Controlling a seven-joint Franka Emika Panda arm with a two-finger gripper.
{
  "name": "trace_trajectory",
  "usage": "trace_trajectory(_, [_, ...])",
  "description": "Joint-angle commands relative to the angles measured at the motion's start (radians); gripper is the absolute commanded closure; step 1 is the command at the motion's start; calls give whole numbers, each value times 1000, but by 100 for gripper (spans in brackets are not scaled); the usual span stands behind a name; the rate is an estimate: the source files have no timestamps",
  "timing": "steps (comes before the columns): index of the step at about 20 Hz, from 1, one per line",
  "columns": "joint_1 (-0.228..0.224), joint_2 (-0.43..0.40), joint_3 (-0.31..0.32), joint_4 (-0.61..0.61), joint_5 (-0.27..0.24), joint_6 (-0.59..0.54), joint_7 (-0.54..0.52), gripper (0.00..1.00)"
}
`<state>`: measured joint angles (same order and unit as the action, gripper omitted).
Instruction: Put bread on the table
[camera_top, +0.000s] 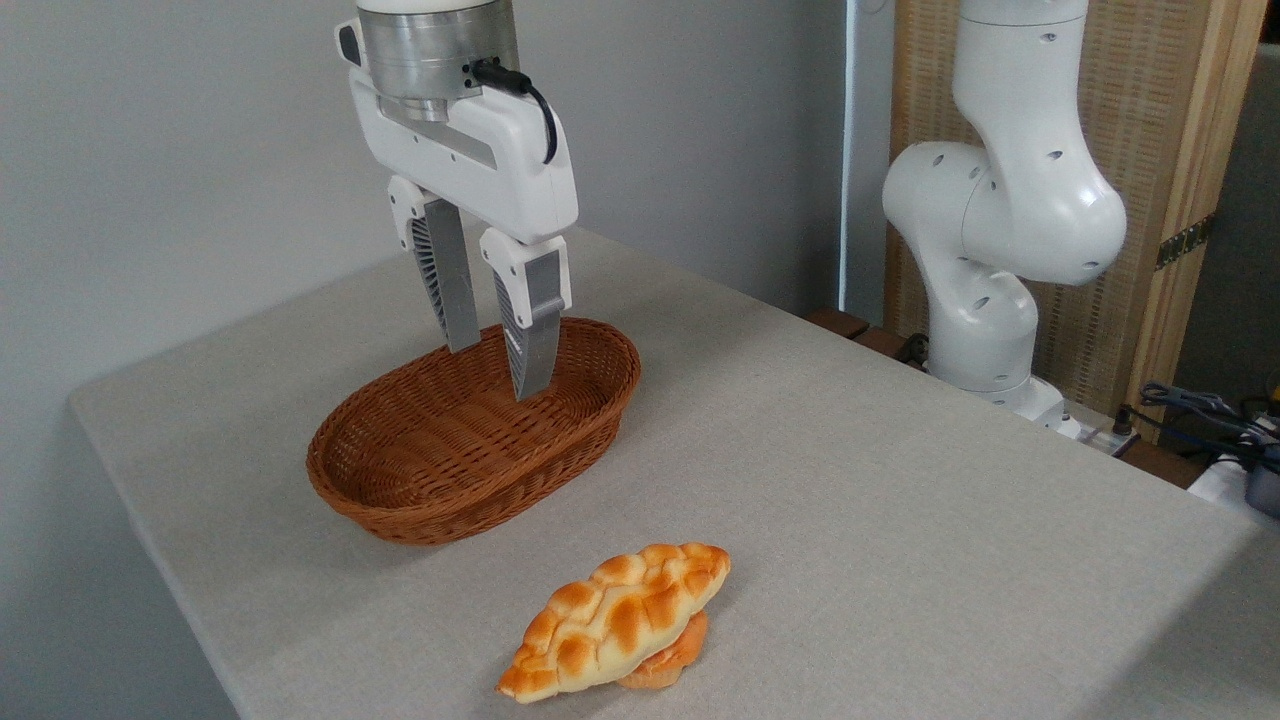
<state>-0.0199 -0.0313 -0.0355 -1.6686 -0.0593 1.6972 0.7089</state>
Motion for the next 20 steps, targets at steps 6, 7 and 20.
trace_trajectory(6, [1,34,5,70,-16,-131,-8,0])
trace_trajectory(7, [1,37,3,73,-11,-137,-3,0])
trace_trajectory(20, [-12,39,-3,84,32,-133,3,0])
